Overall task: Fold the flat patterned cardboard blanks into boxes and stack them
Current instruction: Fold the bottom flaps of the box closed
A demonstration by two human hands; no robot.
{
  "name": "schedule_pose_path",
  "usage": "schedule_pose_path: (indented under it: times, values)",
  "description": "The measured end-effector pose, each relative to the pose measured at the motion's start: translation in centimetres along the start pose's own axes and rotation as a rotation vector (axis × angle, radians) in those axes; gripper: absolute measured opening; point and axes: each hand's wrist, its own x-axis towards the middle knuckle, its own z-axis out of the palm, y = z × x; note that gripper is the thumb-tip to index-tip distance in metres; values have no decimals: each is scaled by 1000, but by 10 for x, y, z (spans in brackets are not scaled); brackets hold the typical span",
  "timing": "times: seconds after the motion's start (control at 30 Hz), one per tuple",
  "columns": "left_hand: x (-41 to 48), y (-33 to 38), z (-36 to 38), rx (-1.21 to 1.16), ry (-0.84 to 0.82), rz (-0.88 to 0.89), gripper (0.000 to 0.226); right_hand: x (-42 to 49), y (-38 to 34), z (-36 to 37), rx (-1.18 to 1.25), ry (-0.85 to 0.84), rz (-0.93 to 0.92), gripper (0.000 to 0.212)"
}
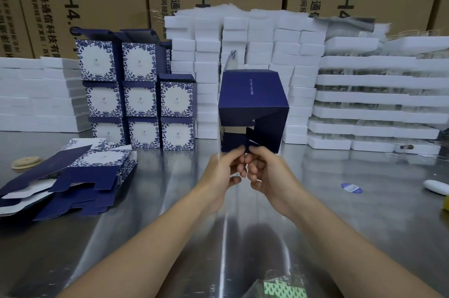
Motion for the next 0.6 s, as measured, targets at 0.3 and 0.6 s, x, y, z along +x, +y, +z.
schedule_pose_path:
  times: [0.3,0.6]
  values:
    - [2,-4,3,15,97,-1,43,3,3,-4,-54,51,-7,34]
    - [14,-7,-6,96,60,-4,38,12,4,-15,-3,262,-121,34]
